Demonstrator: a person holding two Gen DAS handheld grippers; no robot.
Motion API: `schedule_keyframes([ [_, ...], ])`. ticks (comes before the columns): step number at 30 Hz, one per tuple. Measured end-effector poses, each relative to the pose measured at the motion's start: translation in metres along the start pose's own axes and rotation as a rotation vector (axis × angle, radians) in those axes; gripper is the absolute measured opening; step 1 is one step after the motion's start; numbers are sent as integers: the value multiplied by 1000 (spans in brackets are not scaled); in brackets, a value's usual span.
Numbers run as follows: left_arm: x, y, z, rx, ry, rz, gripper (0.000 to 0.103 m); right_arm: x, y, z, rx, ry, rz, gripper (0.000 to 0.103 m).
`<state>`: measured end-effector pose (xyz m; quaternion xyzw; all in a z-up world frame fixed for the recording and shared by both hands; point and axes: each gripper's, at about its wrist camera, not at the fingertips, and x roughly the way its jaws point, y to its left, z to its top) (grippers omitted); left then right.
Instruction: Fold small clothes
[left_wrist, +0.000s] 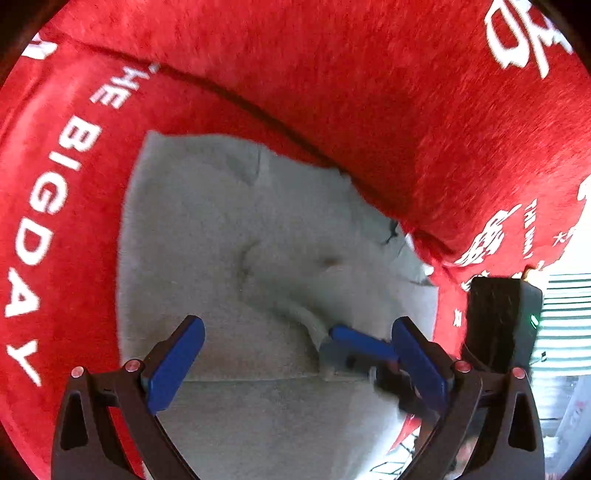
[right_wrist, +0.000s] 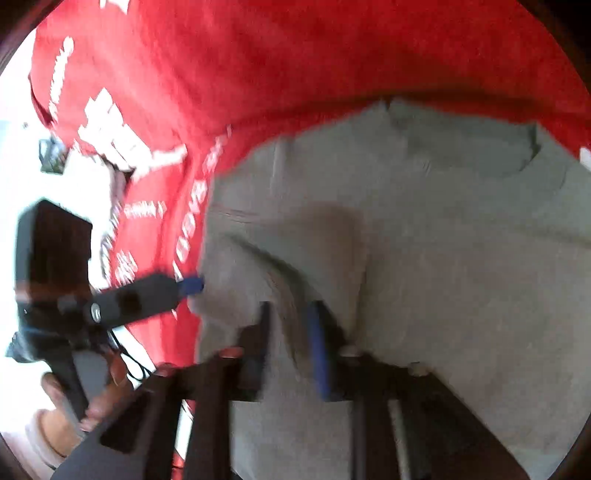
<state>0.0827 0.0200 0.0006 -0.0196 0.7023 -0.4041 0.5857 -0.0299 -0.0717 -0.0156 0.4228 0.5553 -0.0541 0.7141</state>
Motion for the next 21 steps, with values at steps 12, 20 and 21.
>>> schedule_keyframes([
  [12,34,-18,5,21,25,69,100,-81,-142,-109,463,-99,-20,50],
  [20,25,-28,2,-1,-21,74,16,-112,-207,-127,797,-360,110,43],
  [21,13,-27,-2,5,-53,75,16,-116,-209,-128,801,-381,94,27],
])
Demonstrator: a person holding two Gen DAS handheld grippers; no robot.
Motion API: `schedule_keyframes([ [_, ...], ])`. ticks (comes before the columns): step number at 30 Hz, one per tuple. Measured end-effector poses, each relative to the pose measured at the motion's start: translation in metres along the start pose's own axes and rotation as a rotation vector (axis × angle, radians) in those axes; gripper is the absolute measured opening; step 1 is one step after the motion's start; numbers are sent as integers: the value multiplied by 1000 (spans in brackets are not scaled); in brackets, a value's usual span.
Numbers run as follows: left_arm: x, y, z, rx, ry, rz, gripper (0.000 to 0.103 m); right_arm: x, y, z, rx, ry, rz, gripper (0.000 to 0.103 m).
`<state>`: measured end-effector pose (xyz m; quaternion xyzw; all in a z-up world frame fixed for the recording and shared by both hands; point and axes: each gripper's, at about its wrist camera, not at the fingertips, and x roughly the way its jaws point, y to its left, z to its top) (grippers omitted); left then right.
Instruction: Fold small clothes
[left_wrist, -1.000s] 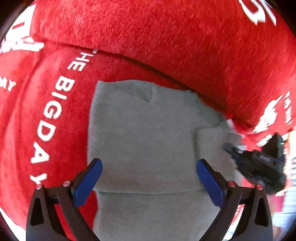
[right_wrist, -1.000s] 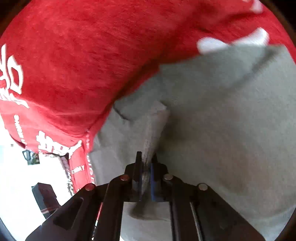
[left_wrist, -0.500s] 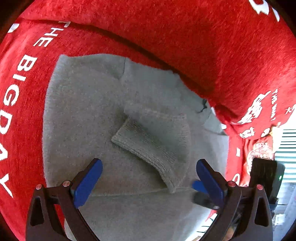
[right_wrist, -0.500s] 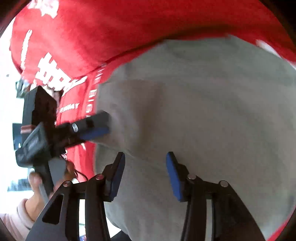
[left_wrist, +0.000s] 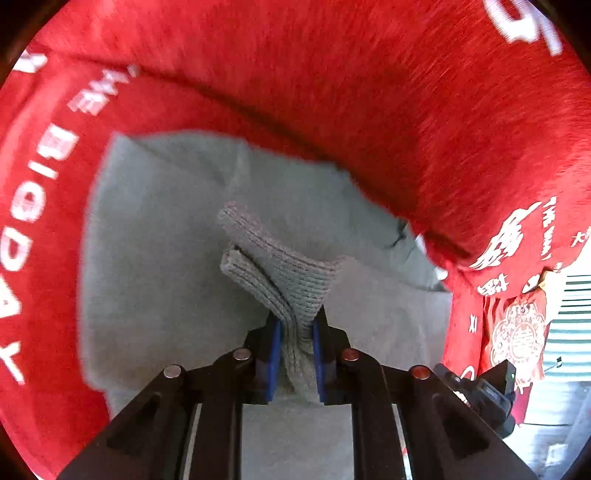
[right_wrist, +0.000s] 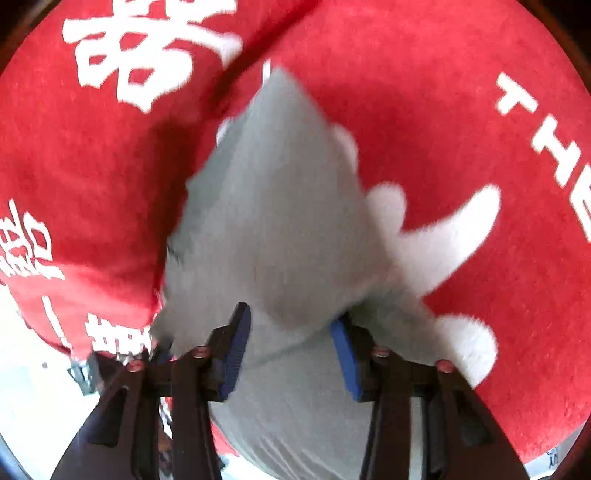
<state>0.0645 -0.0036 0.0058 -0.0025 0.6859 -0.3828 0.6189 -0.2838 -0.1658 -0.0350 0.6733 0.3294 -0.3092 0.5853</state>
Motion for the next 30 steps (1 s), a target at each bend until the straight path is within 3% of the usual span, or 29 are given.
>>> schedule_keyframes([
  [6,3,14,-22,47,52,111,17,7,-11,7,-3,25,-22,16],
  [8,3,11,-25,66,48,125,17,0,-10,9,-2,29,-29,16],
  [10,2,2,-22,90,28,129,17,0,2,11,-50,33,-51,8],
  [13,2,-7,-18,128,10,122,18,-13,7,17,-110,-11,-46,7],
  [15,4,-8,-17,133,19,182,27,-18,-18,22,-19,-21,-11,7],
  [17,-3,-1,-20,128,-2,270,27,-22,-41,24,61,-33,21,6],
  [18,-9,6,-20,116,-7,277,27,-21,-53,24,124,-32,84,5],
  [20,-18,22,-23,76,2,266,27,-21,-60,23,167,-27,129,9],
  [23,-24,36,-23,49,18,274,27,-20,-50,22,129,-2,104,19],
  [25,-26,35,-19,51,9,264,27,-17,-37,14,103,23,109,44],
  [27,-27,32,-16,65,9,256,28,-13,-12,-6,38,73,153,46],
  [28,-26,29,-16,77,9,264,36,-12,-6,-14,21,99,174,46],
  [29,-24,27,-16,90,9,284,71,1,13,-30,-7,164,216,46],
  [30,-25,25,-17,99,-5,310,91,15,28,-43,-32,216,242,46],
])
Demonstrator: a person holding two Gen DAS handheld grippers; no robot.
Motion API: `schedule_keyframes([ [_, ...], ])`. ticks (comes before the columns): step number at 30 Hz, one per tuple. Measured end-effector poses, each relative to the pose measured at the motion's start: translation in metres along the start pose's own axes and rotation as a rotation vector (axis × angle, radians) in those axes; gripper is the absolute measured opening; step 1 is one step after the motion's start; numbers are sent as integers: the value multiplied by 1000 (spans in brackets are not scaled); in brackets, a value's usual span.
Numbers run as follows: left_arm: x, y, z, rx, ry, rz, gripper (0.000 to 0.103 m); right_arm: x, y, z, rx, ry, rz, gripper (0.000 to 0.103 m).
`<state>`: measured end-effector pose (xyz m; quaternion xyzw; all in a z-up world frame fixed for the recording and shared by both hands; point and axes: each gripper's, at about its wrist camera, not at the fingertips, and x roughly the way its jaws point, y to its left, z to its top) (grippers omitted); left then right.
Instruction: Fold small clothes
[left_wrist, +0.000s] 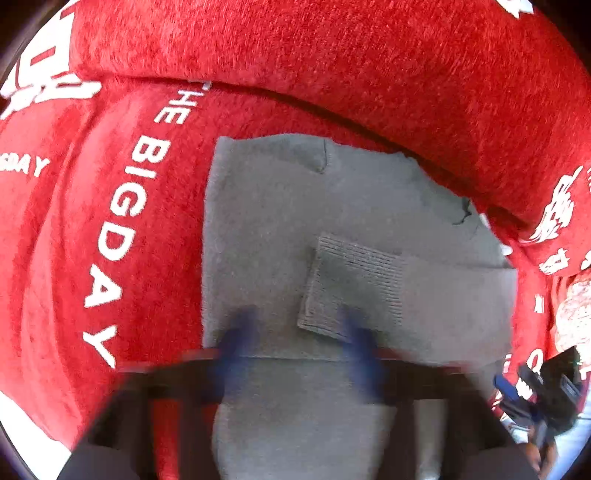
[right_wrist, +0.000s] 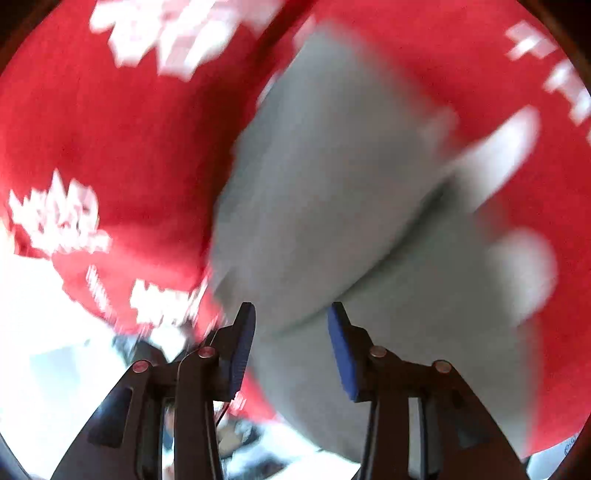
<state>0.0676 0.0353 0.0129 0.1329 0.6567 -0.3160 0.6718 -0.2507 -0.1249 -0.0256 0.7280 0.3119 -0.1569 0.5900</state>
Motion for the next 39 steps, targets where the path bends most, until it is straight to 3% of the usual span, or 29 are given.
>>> schedule_keyframes([
  [2,-6,0,-3,16,-29,30,92,47,25,-13,-45,108,40,46],
  [5,-13,8,-7,0,-41,52,92,107,50,-23,-39,187,102,46],
  [9,-27,35,-10,-34,-68,86,92,187,61,-21,99,207,165,45],
  [12,-28,48,-13,-42,-64,102,92,214,61,-19,142,198,116,45],
  [15,-26,55,-16,-46,-61,114,92,221,53,-19,203,182,93,43],
  [19,-25,61,-20,-46,-61,128,92,214,51,-25,210,149,15,17],
  [24,-26,62,-21,-33,-61,124,93,206,63,-30,137,131,-15,21],
  [25,-26,61,-21,-31,-60,127,93,205,62,-29,138,119,-19,28],
  [29,-26,59,-21,-21,-69,131,93,211,56,-22,232,90,12,29],
  [30,-27,57,-21,-15,-72,131,93,213,59,-21,223,93,-2,11],
  [31,-27,56,-20,-7,-72,132,93,212,63,-22,197,104,-23,7],
  [34,-27,52,-20,12,-78,137,93,214,82,-32,75,155,-58,7],
  [35,-26,50,-19,21,-77,141,93,214,89,-38,1,185,-106,7],
  [38,-18,39,-16,45,-58,152,93,217,88,-42,-82,231,-230,13],
  [39,-15,35,-16,50,-54,152,93,217,86,-41,-85,255,-232,21],
])
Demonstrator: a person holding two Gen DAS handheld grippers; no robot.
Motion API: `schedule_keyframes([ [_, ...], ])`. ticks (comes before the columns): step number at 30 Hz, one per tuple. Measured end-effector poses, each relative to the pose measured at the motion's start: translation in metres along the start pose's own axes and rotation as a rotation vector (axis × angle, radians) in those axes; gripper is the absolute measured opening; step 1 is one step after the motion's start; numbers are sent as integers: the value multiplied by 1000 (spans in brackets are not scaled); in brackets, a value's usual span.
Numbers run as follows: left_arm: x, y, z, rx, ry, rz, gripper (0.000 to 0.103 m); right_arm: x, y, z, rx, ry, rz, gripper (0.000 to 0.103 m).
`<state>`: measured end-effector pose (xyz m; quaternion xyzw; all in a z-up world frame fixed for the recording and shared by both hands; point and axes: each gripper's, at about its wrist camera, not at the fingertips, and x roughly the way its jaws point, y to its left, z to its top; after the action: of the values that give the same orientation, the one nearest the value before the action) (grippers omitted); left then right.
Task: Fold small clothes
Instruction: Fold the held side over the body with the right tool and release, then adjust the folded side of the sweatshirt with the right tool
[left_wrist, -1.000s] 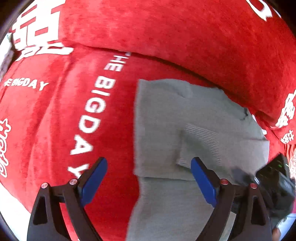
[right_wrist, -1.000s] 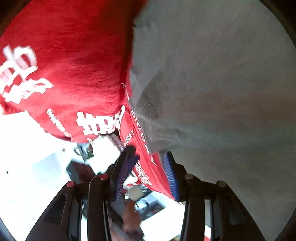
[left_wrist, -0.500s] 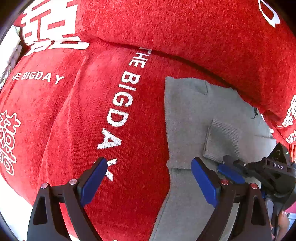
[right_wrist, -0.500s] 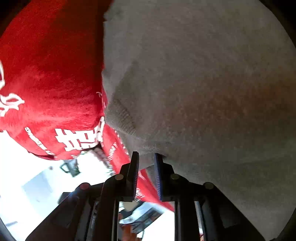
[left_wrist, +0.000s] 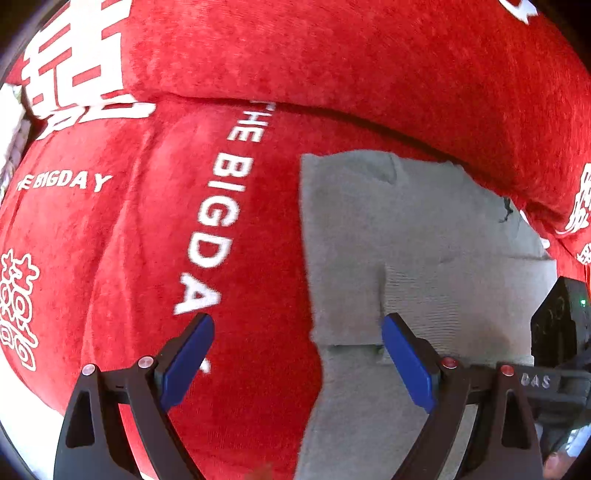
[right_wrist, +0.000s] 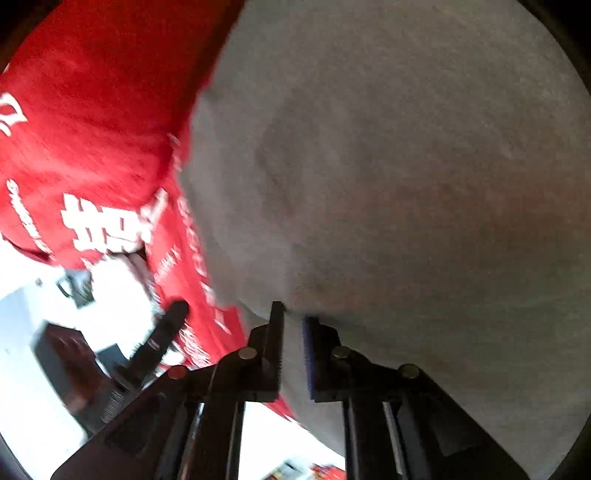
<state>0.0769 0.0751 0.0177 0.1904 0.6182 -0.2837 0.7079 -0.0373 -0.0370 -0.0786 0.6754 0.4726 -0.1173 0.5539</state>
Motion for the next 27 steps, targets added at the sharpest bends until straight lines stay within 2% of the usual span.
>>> schedule_keyframes([
  [1,2,-5,0,4,2,7,93,-2,0,1,-7,25,15,42],
  [2,3,-9,1,8,0,12,93,-9,2,2,-28,43,24,53],
  [3,4,-14,2,15,-3,13,93,-25,5,3,-75,36,36,59],
  [5,7,-21,3,28,3,0,93,-65,7,7,-164,-24,24,59],
  [6,10,-26,5,34,9,-8,93,-102,2,13,-210,-110,-22,59],
  [7,13,-32,7,40,14,-16,93,-129,-6,20,-222,-182,-82,59],
  [9,18,-41,12,58,19,-30,93,-181,-34,39,-213,-326,-273,59],
  [10,20,-47,15,70,22,-39,93,-200,-46,51,-196,-370,-355,59],
  [12,28,-57,21,91,34,-50,93,-230,-71,75,-134,-431,-450,59],
  [14,39,-66,26,103,58,-65,92,-242,-87,92,-95,-453,-489,59],
  [16,48,-74,30,119,70,-60,79,-245,-100,112,-59,-463,-533,58],
  [17,51,-77,32,128,76,-46,76,-243,-103,119,-56,-460,-538,57],
  [18,52,-80,33,136,67,-33,73,-238,-103,125,-71,-449,-546,46],
  [19,52,-83,35,141,60,-38,66,-232,-101,130,-94,-433,-550,20],
  [20,51,-86,37,150,60,-39,54,-227,-97,134,-127,-421,-543,16],
  [21,49,-89,39,162,58,-30,49,-226,-93,134,-145,-424,-551,14],
  [22,46,-92,42,177,54,-27,31,-226,-89,135,-155,-432,-552,14],
  [23,45,-94,46,182,56,-26,18,-228,-89,135,-156,-440,-548,13],
  [25,42,-97,53,182,45,-34,18,-239,-97,134,-126,-483,-525,8],
  [27,42,-98,59,174,27,-22,18,-247,-114,138,-85,-501,-506,8],
])
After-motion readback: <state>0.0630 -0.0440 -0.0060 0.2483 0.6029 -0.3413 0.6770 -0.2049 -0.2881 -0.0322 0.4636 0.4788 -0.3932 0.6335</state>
